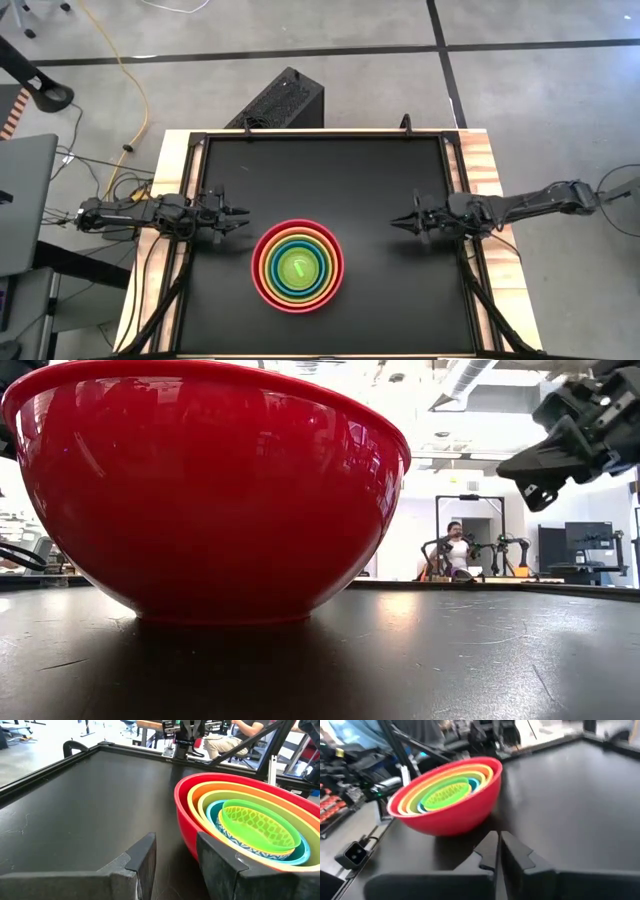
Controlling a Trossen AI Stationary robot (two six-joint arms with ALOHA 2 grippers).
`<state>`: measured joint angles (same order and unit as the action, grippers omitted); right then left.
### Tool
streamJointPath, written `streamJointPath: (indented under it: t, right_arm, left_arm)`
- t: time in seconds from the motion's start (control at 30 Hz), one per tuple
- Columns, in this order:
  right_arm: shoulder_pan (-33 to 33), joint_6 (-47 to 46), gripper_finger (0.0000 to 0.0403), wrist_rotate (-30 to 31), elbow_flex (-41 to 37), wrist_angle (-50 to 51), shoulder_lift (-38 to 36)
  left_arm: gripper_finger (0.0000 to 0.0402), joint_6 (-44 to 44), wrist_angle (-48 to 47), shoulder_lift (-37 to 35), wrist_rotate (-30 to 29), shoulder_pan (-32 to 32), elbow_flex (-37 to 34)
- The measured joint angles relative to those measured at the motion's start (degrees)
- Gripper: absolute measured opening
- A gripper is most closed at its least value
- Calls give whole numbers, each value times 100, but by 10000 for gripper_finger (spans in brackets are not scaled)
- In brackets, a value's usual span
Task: Nest bowls inside each other
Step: Return to Home Position
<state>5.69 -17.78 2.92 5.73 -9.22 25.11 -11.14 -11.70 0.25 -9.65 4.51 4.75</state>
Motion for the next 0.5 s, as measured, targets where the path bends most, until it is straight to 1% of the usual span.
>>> streamJointPath:
  t: [0.13, 0.2, 0.27, 0.4, 0.5]
  right_arm:
    - [-1, 176, 9, 1, -284, -156, -268]
    - [-20, 173, 6, 2, -340, -157, -379]
    - [-22, 235, 10, 2, -363, -146, -463]
    - [-22, 877, 24, 2, -365, -113, -493]
    - [-22, 912, 32, 4, -366, -98, -488]
  left_arm:
    - [128, 0, 0, 0, 0, 0, 0]
    - [128, 0, 0, 1, -1, -1, 0]
    - [128, 0, 0, 1, 0, -2, 0]
    - [128, 0, 0, 2, 0, -2, 0]
    - [128, 0, 0, 2, 0, -2, 0]
